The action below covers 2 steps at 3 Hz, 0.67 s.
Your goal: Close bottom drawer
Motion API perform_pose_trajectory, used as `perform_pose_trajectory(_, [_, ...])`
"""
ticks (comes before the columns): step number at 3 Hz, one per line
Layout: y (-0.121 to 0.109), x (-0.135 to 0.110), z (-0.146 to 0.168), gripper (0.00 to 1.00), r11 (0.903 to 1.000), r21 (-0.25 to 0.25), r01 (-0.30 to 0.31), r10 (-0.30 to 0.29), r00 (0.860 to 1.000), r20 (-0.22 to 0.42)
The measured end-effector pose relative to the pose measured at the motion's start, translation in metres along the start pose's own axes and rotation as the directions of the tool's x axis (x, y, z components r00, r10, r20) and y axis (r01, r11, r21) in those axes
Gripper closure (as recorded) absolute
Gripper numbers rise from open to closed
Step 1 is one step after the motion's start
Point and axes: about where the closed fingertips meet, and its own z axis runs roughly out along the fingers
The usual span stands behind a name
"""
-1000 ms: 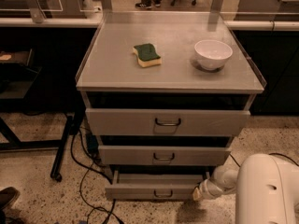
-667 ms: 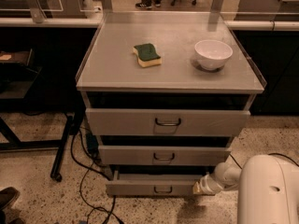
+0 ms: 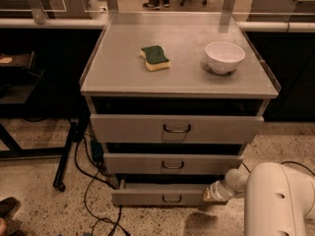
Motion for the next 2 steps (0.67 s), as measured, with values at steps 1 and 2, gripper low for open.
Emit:
perform_pose_trajectory(1, [0.0,-0.004,-0.001,1.0,1.0,0.0,-0.006,0.006,1.0,0.011])
perform_pose_trajectory(2, [-0.007,-0.043,-0.011,1.0,0.9978,0.001,-0.066,0.065,0.991,0.115])
